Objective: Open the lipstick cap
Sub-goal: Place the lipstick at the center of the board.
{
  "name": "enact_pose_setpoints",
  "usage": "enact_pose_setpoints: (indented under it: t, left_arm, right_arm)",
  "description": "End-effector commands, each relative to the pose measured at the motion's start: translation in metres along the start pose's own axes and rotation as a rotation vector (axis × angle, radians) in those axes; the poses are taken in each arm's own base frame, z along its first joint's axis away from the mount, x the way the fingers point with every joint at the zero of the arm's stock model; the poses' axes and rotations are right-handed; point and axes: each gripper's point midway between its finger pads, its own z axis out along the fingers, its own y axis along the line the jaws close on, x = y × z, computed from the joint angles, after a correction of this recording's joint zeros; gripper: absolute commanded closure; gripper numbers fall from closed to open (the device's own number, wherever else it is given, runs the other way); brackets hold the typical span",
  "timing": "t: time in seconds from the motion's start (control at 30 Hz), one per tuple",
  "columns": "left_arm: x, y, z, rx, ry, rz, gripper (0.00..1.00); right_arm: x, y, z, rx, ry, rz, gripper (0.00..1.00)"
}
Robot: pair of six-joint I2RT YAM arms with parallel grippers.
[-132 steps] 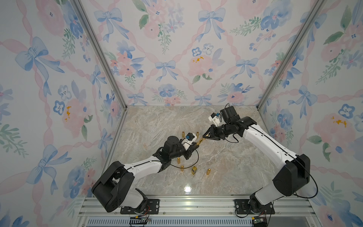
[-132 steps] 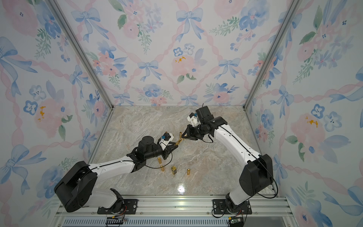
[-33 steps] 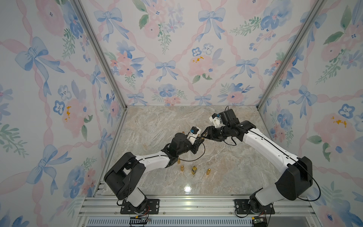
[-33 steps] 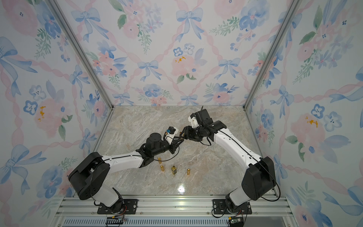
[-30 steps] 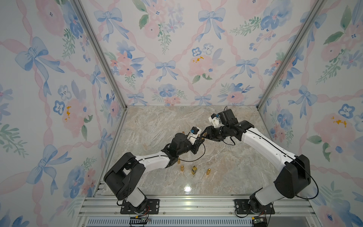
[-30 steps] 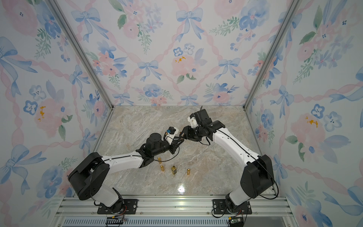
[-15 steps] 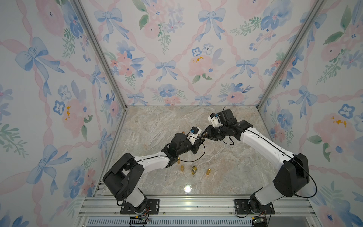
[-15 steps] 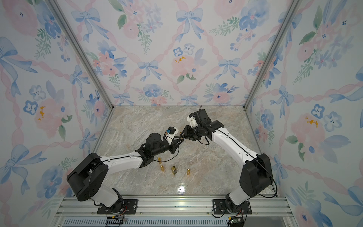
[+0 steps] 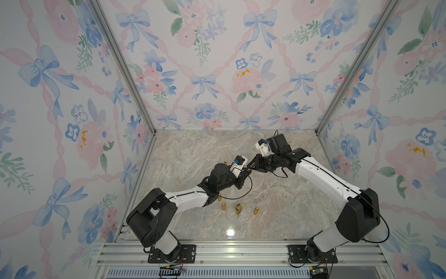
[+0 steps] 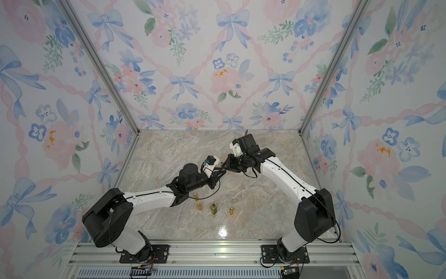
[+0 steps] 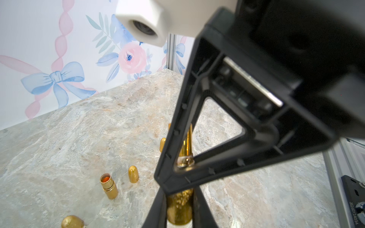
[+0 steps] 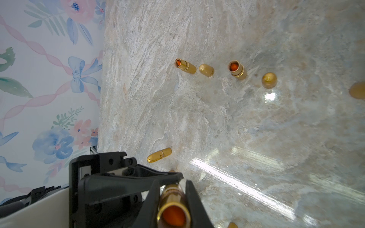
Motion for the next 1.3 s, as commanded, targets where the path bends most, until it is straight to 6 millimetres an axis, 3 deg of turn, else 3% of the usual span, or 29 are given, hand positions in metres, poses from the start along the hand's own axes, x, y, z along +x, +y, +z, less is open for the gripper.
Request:
enact_pose_setpoints:
  t: [0.0, 0.2, 0.37, 0.47, 0.5, 0.63, 1.0, 1.27]
  left_arm:
    - [-0.009, 0.001, -0.001, -0.013, -0.028, 0.015, 0.85]
    - [-0.008, 0.003, -0.005, -0.03, -0.029, 0.009, 0.52]
    - [-0.006, 0.009, -0.015, -0.073, -0.029, -0.011, 0.31]
    - [-0.011, 0.01, -0.02, -0.087, -0.041, -0.023, 0.2]
    - [0.005, 0.012, -0.024, -0.101, -0.009, -0.035, 0.16]
    - [0.01, 0.019, -0.031, -0.151, -0.002, -0.084, 0.02]
    - [0.022, 0.031, -0.034, -0.234, 0.014, -0.211, 0.02]
    - [0.03, 0.037, -0.026, -0.264, 0.042, -0.212, 0.02]
  right_arm:
    - [-0.004, -0.006, -0.005, 0.028, -0.018, -0.014, 0.8]
    - [-0.014, -0.027, -0.012, 0.126, -0.05, -0.013, 0.81]
    - [-0.026, -0.053, -0.014, 0.258, -0.091, -0.039, 0.81]
    - [-0.033, -0.073, -0.009, 0.338, -0.116, -0.052, 0.81]
    - [-0.035, -0.077, -0.006, 0.351, -0.122, -0.06, 0.81]
    - [-0.041, -0.1, 0.011, 0.432, -0.134, -0.089, 0.8]
    - [-0.052, -0.147, 0.056, 0.559, -0.182, -0.149, 0.8]
    - [-0.058, -0.16, 0.078, 0.596, -0.191, -0.187, 0.8]
